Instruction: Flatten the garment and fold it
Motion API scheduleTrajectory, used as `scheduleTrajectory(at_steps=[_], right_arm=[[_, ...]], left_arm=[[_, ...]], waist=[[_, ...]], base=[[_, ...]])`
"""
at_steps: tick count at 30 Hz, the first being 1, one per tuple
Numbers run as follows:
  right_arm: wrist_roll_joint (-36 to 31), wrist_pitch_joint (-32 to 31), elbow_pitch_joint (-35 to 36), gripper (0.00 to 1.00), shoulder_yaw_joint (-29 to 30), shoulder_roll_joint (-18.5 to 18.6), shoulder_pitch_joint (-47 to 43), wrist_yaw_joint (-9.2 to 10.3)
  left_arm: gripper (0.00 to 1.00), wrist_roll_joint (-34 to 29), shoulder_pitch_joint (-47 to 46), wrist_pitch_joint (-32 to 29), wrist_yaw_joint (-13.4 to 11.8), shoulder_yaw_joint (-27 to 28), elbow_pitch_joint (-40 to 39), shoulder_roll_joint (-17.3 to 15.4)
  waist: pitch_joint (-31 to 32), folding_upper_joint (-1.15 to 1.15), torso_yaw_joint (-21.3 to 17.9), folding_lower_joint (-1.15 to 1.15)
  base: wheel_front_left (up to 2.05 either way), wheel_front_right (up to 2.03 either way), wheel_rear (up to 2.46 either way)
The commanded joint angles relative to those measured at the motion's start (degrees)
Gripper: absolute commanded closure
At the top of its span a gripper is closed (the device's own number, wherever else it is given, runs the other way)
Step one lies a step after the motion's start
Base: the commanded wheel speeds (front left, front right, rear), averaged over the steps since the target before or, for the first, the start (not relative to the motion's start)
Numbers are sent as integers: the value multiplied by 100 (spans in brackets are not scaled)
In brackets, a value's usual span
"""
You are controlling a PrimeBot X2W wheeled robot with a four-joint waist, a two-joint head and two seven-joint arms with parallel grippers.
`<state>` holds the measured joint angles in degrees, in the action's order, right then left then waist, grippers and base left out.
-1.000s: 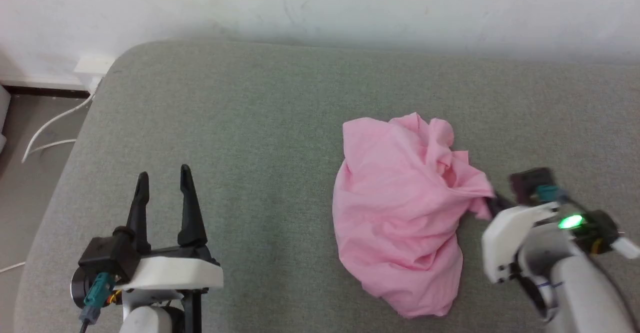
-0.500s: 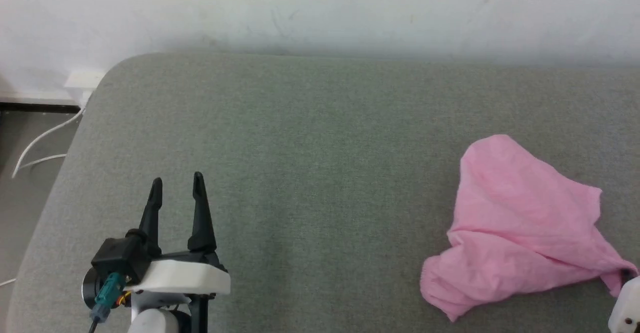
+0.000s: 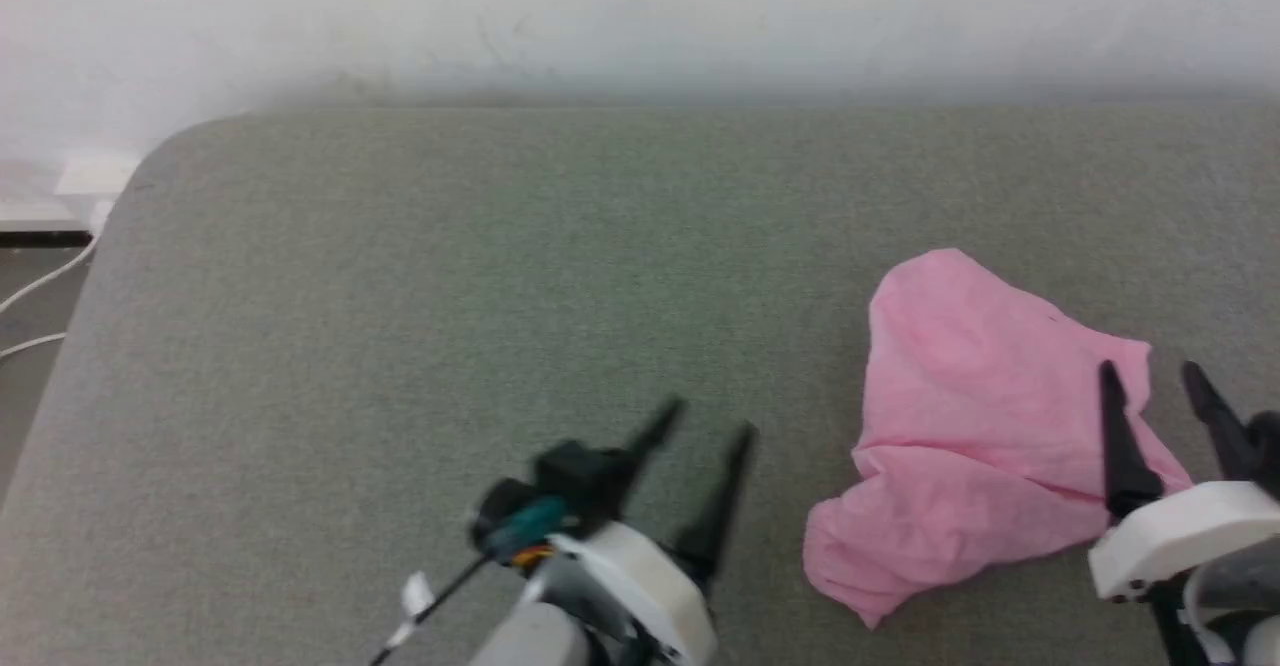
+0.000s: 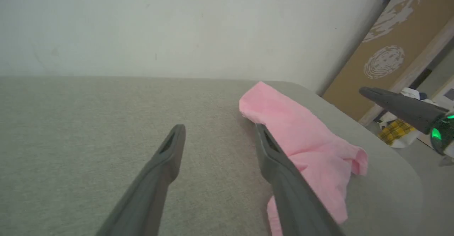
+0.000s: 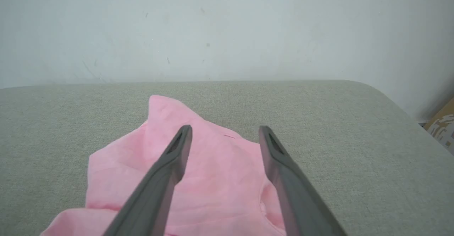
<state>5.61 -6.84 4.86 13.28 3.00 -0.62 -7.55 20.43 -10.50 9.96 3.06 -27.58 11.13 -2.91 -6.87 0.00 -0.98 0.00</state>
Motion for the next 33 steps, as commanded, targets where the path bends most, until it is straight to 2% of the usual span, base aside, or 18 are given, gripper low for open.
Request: scheduleTrajectory(at_steps=[1, 3, 8, 14, 15, 16, 18, 20, 21, 22, 23, 27, 31, 33], right_arm=[[22, 111, 16, 0, -199, -12, 40, 6], [39, 145, -21, 0, -381, -12, 69, 6], [149, 174, -142, 0, -696, -12, 89, 6], [240, 228, -256, 0, -783, -12, 74, 6], [247, 233, -269, 0, -788, -12, 76, 6], [254, 236, -280, 0, -793, -12, 81, 6], [246, 238, -291, 0, -796, -12, 94, 6], [230, 225, -288, 0, -802, -12, 96, 6], [230, 225, -288, 0, -802, -12, 96, 6], [216, 215, -271, 0, -798, -12, 98, 6], [216, 215, -271, 0, -798, -12, 98, 6], [199, 184, -235, 0, -765, -12, 76, 6], [201, 137, -211, 0, -760, -12, 43, 6], [223, 105, -202, 0, -780, -12, 35, 6]], left_arm=[[0, 193, -231, -385, 90, -423, 274, 2], [0, 285, -415, -860, 116, -833, 584, 2], [0, 809, -666, -1790, 2, -1346, 1034, 2], [0, 1266, -847, -2375, -36, -1636, 1303, 2], [56, 1324, -874, -2371, -21, -1662, 1306, 3], [100, 1382, -900, -2341, 1, -1685, 1303, 3], [100, 1453, -954, -2221, -12, -1675, 1297, 3], [100, 1471, -984, -1902, -174, -1496, 1266, 1], [100, 1471, -984, -1902, -174, -1496, 1266, 1], [100, 1433, -986, -1541, -401, -1248, 1249, -76], [100, 1433, -986, -1541, -401, -1248, 1249, -76], [100, 1433, -817, -920, -963, -617, 1115, -424], [100, 1493, -449, -666, -1524, -53, 859, -858], [100, 1552, -232, -636, -1717, 158, 708, -1043]], waist=[[-73, 0, -231, 0], [-99, 0, -368, 0], [-157, 0, -662, 0], [-187, 0, -806, 0], [-185, 0, -806, 0], [-182, 0, -797, 0], [-164, 0, -745, 0], [-137, 0, -665, 0], [-137, 0, -665, 0], [-106, 0, -565, 0], [-106, 0, -565, 0], [-39, 0, -309, 0], [8, 0, -47, 0], [6, 0, 71, 0]], base=[[0, 0, 0], [0, 0, 0], [0, 0, 0], [0, 0, 0], [0, 0, 0], [0, 0, 0], [0, 0, 0], [0, 0, 0], [0, 0, 0], [0, 0, 0], [0, 0, 0], [0, 0, 0], [0, 0, 0], [0, 0, 0]])
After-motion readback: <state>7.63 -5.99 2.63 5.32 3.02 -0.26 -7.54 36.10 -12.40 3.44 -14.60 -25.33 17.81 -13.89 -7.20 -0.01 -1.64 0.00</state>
